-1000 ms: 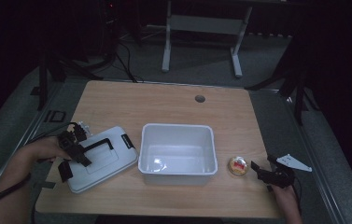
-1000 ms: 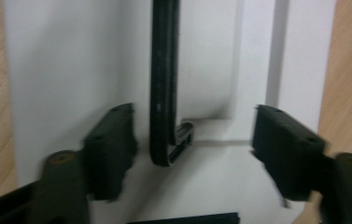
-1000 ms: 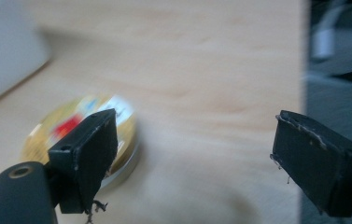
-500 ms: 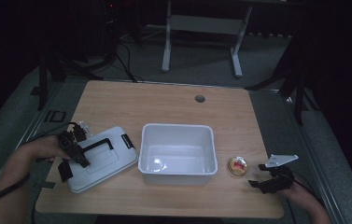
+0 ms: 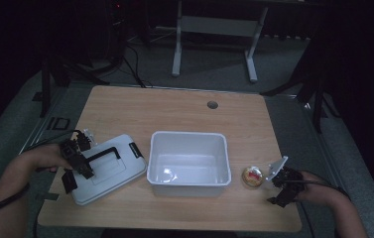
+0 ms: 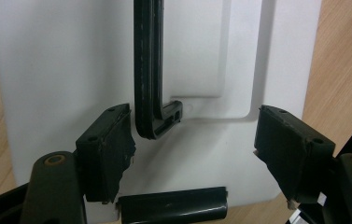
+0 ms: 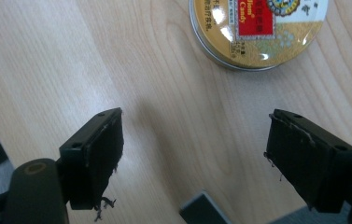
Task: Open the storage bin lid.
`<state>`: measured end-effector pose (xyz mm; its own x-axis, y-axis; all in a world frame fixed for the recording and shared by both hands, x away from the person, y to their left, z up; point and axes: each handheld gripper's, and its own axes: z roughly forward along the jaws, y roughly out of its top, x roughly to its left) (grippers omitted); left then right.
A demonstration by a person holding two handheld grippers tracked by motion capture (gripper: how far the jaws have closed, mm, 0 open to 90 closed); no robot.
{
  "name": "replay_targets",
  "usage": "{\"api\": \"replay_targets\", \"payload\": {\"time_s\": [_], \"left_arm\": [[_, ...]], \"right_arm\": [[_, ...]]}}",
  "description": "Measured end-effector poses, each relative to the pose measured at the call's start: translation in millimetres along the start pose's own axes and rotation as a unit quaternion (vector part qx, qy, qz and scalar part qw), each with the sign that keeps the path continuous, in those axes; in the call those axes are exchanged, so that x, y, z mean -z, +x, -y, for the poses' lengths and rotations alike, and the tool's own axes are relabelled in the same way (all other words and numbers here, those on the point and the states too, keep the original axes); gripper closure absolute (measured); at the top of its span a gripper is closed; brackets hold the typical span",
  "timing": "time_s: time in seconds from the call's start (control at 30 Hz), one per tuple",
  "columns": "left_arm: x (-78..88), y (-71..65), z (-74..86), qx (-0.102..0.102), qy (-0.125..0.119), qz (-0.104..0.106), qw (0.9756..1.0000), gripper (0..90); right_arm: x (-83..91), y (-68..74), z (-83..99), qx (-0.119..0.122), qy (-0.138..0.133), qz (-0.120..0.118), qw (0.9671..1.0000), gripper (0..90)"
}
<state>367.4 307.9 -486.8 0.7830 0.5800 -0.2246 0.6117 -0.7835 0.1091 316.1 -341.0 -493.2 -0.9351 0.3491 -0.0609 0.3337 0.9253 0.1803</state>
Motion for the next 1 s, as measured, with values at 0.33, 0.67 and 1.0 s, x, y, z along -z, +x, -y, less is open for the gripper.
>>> {"api": "replay_targets", "payload": {"time_s": [0.33,0.67,1.0], "left_arm": [[2.3,-1.9,1.1,-0.005,0.000,0.005,1.0000,27.2],[-0.2,-2.6,0.1,-0.005,0.005,0.009,0.9999,27.1],[-0.5,-2.8,-1.6,-0.009,0.005,0.015,0.9998,27.2]], "right_arm": [[7.6,-9.5,-23.5,0.052,0.059,0.000,0.9969,19.6],[10.3,-5.3,-46.6,0.118,0.043,0.027,0.9917,13.3],[-4.1,-9.4,-72.1,0.180,0.035,0.034,0.9825,13.0]]}}
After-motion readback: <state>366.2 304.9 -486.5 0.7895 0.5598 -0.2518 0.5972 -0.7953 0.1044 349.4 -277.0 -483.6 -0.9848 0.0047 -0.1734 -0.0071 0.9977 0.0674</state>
